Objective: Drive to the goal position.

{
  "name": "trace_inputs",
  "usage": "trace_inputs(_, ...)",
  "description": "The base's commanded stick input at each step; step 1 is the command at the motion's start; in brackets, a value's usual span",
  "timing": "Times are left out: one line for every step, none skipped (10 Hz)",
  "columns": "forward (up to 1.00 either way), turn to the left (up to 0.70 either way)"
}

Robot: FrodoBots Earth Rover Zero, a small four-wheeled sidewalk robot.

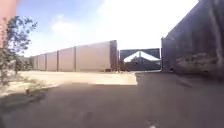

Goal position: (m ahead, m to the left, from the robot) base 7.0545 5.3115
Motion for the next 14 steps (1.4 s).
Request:
trace_inputs(1.00, 0.00)
trace_inputs(1.00, 0.00)
trace_inputs(1.00, 0.00)
trace_inputs(1.00, 0.00)
trace_inputs(1.00, 0.00)
trace_inputs(1.00, 0.00)
trace_inputs(1.00, 0.00)
trace_inputs(1.00, 0.00)
trace_inputs(1.00, 0.00)
trace_inputs(1.00, 0.00)
trace_inputs(1.00, 0.00)
trace_inputs(1.00, 0.00)
trace_inputs(1.00, 0.00)
trace_inputs(1.00, 0.04)
